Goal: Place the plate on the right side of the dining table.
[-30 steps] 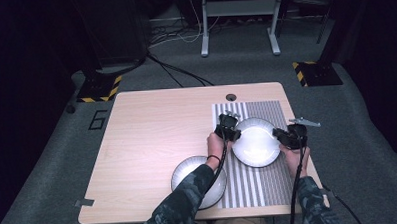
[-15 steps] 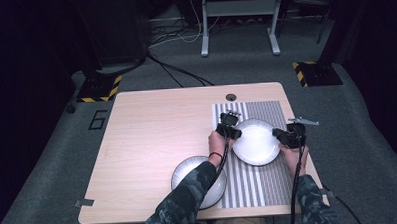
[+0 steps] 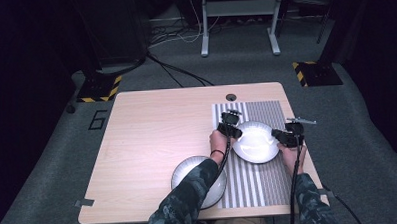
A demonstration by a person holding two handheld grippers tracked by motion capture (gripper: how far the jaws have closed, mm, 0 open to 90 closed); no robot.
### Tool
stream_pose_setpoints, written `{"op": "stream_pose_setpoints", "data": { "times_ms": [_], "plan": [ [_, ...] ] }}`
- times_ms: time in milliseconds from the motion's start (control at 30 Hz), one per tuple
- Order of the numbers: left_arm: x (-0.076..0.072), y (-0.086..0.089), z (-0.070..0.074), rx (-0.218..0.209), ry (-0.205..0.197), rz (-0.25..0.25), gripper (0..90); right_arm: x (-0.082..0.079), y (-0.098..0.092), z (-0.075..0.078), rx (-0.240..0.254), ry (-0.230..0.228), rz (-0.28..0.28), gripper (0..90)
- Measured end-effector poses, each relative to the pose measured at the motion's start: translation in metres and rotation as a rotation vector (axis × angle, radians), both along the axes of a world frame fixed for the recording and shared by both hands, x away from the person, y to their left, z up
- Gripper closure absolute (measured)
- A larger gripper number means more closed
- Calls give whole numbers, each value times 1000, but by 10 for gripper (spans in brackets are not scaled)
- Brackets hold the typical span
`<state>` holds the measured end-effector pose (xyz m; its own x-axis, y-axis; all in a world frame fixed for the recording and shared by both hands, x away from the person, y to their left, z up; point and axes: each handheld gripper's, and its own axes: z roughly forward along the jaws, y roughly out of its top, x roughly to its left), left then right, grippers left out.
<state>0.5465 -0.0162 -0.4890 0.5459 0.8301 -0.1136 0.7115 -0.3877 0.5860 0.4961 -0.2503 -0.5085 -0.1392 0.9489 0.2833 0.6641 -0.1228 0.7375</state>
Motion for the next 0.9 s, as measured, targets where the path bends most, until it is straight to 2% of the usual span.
{"op": "stream_pose_setpoints", "data": {
  "times_ms": [233,500,633,767,800,900],
  "plan": [
    [2,0,-2,15,7,-8,698,1,0,-2,4,3,-3,805],
    [2,-1,-3,11,8,-9,689,2,0,-2,8,4,-7,793],
    [-1,-6,-1,21,17,-23,553,3,1,1,15,13,-18,677],
    [-3,-6,3,15,25,-28,431,2,2,1,11,32,-16,470],
    [-4,-5,4,15,26,-31,374,1,1,1,23,44,-20,423],
    [-6,0,10,-6,22,-48,323,-2,-3,3,50,43,-7,306]
  ]
}}
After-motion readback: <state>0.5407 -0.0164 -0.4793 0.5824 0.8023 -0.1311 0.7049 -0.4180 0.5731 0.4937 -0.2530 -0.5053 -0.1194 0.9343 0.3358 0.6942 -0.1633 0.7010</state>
